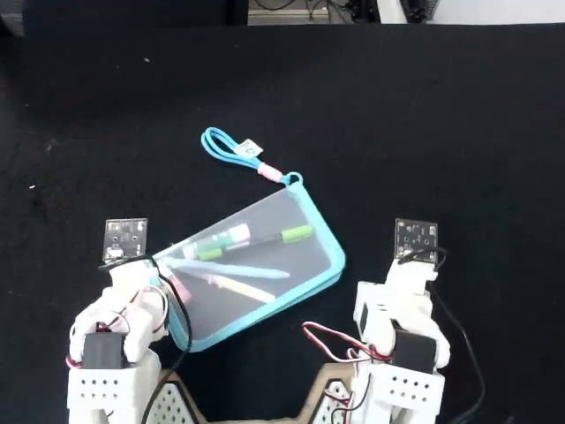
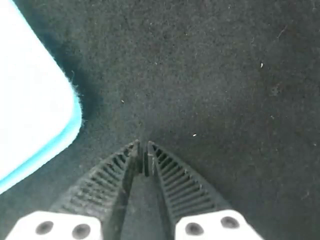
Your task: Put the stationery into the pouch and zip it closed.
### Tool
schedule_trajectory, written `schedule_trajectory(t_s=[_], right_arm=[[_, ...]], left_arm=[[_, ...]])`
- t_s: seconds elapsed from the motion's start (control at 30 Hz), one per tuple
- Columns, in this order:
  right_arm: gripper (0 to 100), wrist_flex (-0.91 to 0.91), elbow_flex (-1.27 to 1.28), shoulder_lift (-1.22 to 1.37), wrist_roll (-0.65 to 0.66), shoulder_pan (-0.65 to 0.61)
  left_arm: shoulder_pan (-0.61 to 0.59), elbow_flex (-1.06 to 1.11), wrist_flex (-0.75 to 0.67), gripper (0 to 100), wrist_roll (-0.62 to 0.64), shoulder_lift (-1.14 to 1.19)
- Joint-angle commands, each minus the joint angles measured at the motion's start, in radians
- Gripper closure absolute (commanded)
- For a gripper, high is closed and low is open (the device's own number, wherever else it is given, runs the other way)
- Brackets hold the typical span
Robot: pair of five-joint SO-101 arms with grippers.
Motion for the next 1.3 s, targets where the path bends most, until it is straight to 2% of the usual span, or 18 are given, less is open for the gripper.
schedule_trajectory(t_s=[0.0,0.17,0.43,1.27], right_arm=[[98.7,-0.009,0.002,-0.091,0.011,0.012],[98.7,-0.009,0.002,-0.091,0.011,0.012],[98.7,-0.009,0.002,-0.093,0.011,-0.064],[98.7,-0.008,0.002,-0.096,0.009,-0.064]], left_arm=[[-0.108,0.015,-0.009,97,0.008,-0.005],[-0.211,0.015,-0.009,97,0.008,-0.005],[-0.162,0.015,-0.009,97,0.008,-0.006],[-0.162,0.015,-0.009,97,0.008,-0.002]])
